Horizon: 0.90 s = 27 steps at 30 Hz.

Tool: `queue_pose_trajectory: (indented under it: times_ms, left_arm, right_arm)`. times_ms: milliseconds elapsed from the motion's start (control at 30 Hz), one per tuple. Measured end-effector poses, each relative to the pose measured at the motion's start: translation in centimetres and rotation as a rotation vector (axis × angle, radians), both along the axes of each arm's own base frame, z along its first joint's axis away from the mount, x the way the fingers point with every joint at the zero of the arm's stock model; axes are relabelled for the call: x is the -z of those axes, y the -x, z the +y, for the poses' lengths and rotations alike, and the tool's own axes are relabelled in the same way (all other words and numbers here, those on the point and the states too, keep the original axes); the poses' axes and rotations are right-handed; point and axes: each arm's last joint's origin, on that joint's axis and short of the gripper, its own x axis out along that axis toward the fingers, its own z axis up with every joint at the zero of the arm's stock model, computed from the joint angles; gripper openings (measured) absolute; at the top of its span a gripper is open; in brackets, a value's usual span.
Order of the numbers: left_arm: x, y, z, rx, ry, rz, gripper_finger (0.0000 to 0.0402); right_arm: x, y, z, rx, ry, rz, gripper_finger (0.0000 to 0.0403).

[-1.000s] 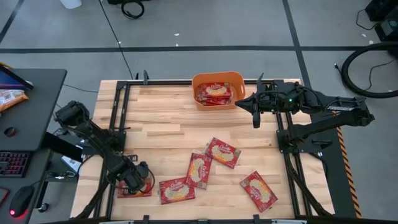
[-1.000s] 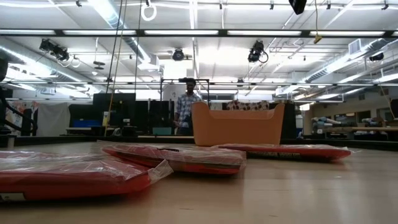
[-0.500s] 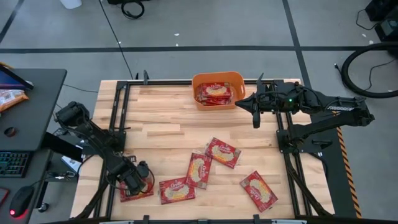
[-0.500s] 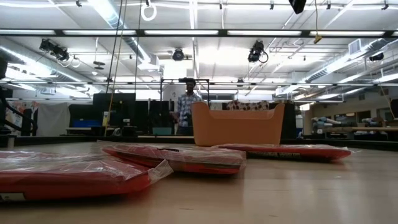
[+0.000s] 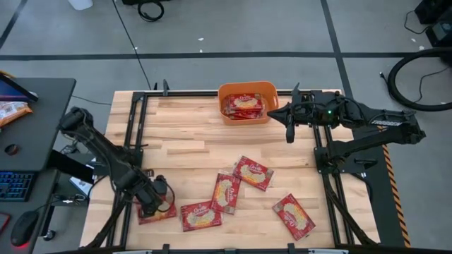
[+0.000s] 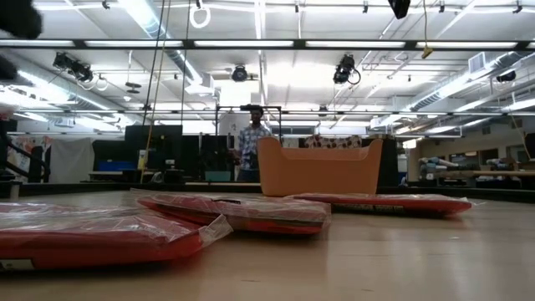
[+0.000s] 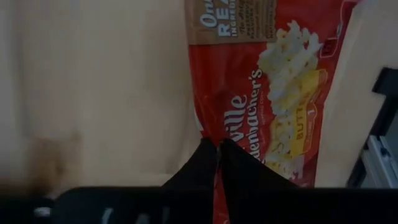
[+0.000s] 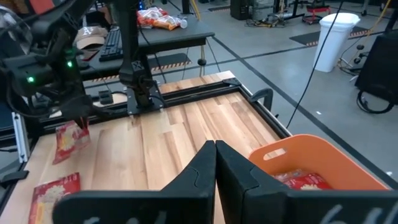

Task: Sort popcorn bags into baskets
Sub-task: Put the popcorn pack into the orange bin

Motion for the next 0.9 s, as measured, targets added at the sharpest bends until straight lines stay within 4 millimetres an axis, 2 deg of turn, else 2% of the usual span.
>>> queue_pose_trajectory:
  times_ms: [267,667,900]
  left_arm:
    - [-2.5,-2.8,2.9,0.05,-0.104,-0.102,0.0015]
    - [-4.3,-7.0,9.2,-0.005,-0.26,-0.274,0.0015]
    - [-5.8,-8.8,12.8,-0.03,-0.356,-0.384,0.0015]
  right_arm:
    - [0.0,0.0,-0.2,0.002,0.029,0.008,0.0012]
    - [0.0,0.0,-0.2,0.002,0.029,0.009,0.0012]
    - [0.0,0.0,-0.2,0.004,0.019,0.006,0.0012]
